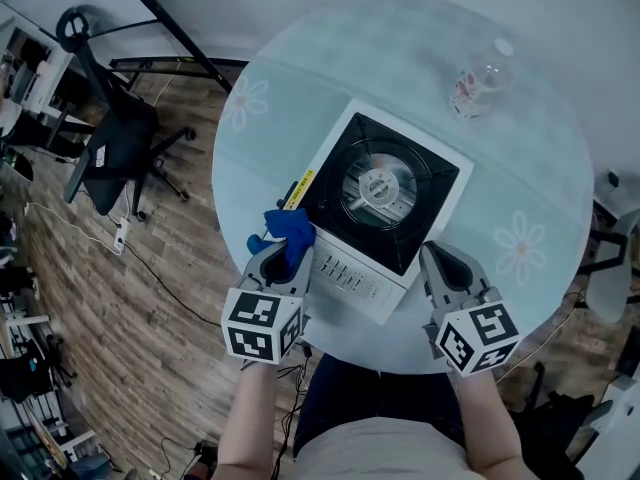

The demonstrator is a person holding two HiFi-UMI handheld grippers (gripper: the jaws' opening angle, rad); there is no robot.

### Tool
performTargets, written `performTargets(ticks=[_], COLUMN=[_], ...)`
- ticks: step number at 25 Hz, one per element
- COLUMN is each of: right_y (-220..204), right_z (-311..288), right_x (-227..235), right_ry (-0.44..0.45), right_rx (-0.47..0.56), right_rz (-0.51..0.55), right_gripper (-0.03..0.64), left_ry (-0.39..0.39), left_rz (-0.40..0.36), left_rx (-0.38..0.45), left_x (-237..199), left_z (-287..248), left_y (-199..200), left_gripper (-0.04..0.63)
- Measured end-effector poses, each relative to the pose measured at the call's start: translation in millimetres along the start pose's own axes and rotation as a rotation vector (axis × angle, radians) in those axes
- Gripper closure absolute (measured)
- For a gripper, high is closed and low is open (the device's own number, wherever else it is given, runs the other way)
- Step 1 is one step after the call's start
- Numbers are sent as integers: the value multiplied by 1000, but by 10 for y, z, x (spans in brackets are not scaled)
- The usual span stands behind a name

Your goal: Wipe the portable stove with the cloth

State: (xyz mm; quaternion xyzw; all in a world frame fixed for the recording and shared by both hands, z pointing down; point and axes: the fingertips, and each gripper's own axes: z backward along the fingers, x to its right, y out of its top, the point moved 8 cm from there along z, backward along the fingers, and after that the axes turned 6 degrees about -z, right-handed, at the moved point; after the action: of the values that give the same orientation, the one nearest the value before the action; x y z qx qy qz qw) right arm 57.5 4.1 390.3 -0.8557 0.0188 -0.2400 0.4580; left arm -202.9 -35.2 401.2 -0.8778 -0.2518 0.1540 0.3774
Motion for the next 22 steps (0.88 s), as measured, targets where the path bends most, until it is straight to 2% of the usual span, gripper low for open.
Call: performTargets(ticks=[11,22], right_y=[-11,16], right_z=[157,324], right_x=[183,398], right_ry=[49,82], right_rx=[-27,-33], right_rz=[11,21], right_gripper=[595,595], left_ry=[-47,-85], left_rz=[9,53], left_rx=[-23,-38], left_x=[543,1017], left_z=[37,67], left_y=[-65,-141], left_gripper=[499,499])
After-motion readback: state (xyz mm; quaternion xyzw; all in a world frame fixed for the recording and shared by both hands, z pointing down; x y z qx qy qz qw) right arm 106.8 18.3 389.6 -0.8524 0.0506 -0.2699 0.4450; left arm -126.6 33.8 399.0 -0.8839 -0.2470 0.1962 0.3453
